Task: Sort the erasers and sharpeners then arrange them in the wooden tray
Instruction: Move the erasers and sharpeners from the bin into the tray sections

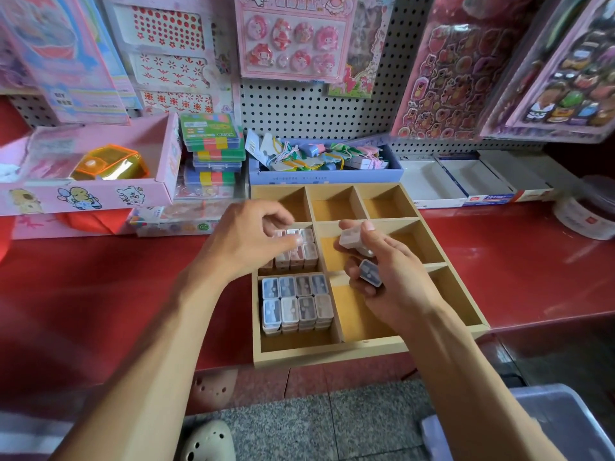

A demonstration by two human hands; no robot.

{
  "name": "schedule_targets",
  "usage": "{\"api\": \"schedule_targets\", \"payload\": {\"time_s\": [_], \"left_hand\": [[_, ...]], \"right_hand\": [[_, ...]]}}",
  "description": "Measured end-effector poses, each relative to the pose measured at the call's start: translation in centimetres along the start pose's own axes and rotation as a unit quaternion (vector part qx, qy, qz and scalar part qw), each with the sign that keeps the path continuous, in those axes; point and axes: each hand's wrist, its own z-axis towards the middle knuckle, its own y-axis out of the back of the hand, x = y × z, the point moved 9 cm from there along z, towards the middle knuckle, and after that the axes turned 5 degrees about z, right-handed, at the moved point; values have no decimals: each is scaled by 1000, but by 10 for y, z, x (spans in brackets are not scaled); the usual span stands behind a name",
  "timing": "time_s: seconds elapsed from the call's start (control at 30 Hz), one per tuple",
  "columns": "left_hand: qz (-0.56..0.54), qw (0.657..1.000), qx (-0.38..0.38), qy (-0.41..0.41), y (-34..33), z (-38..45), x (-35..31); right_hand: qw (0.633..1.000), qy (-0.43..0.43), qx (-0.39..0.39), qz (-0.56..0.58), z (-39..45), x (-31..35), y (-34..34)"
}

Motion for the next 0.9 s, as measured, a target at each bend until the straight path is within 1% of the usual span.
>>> {"api": "schedule_targets", "payload": {"time_s": [0.07, 0.1, 0.23, 0.43, 0.5, 0.6, 0.7, 0.77, 0.9], "left_hand": [[-76, 997, -2, -23, 1, -2, -21], [-93, 995, 7, -36, -2, -4, -30], [-83, 992, 28, -85, -11, -11, -54], [-110, 989, 38, -86, -4, -12, -55], [-117, 989, 34, -81, 1, -12, -53], [-105, 993, 19, -43, 15, -8, -33], [7, 1000, 18, 18, 23, -5, 4], [74, 996, 33, 44, 20, -7, 17], [113, 989, 79, 47, 2, -8, 20]], "right_hand": [[999, 5, 30, 17, 1, 0, -11], [999, 7, 43, 17, 1, -1, -16], [996, 15, 88, -4, -2, -1, -31], [992, 34, 115, -35, -9, 7, -41], [993, 30, 101, -49, -8, 8, -41], [994, 19, 43, -96, -5, 7, -27], [997, 11, -2, -83, -2, 3, -12], [998, -1, -23, -63, -2, 0, -6], [998, -8, -45, -34, -3, 0, -1]]}}
